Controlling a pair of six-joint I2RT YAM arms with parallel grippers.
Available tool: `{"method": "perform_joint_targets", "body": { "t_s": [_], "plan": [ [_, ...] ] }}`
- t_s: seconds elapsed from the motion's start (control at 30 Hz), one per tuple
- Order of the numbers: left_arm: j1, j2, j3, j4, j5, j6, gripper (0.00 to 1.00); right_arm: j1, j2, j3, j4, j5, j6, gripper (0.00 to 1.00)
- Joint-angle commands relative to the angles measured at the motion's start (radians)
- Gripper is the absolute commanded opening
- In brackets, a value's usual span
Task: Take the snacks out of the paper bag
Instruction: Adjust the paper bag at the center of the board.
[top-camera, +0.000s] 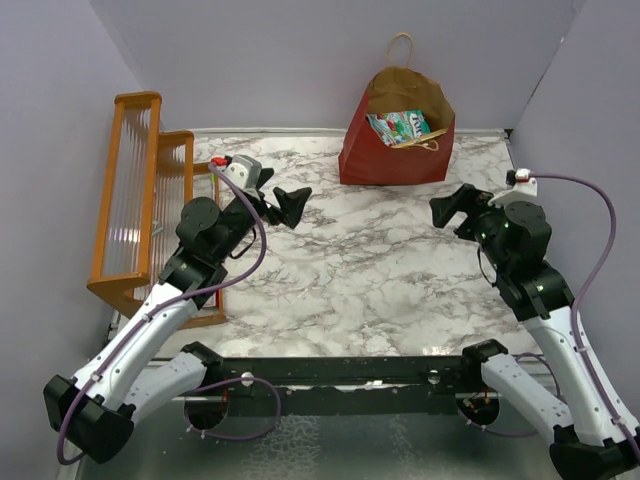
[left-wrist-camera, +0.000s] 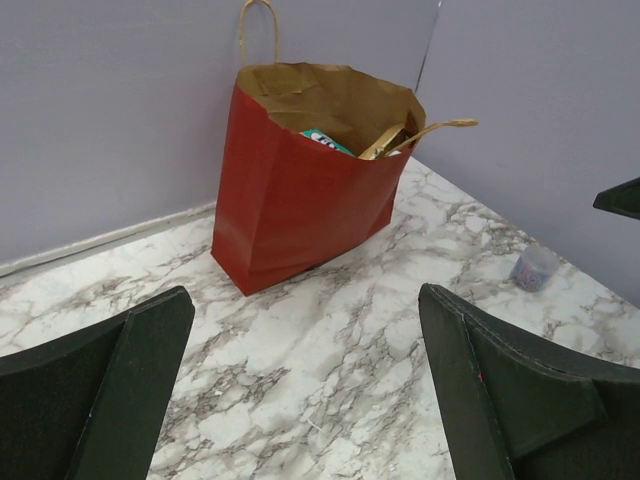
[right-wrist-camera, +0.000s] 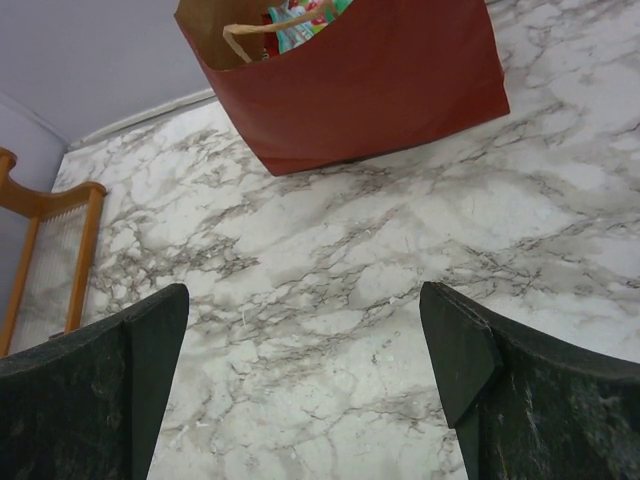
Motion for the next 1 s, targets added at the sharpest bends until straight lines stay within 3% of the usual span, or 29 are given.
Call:
{"method": "perform_joint_targets", "body": {
  "t_s": [0.0, 0.3, 0.47, 0.73, 0.97],
  "plan": [
    [-0.006, 0.008, -0.005, 0.030, -0.059, 0.026, 0.98, -0.009, 0.056, -0.002, 0.075, -0.042, 0.087, 0.99],
    [-0.006, 0.035, 0.002, 0.019, -0.063, 0.022, 0.96, -0.010, 0.213, 0.041, 0.264, -0.113, 0.264, 0.99],
    [-0.006, 0.034, 0.004, 0.018, -0.059, 0.023, 0.96, -0.010, 0.345, 0.042, 0.489, -0.157, 0.397, 0.99],
    [-0.006, 0.013, -0.004, 0.019, -0.089, 0.039, 0.95, -0.010, 0.506, 0.018, 0.844, -0.129, 0.349, 1.00],
    [-0.007, 0.016, -0.003, 0.017, -0.092, 0.039, 0.95, -0.010, 0.619, 0.086, 0.891, -0.044, 0.272, 1.00]
  ]
}}
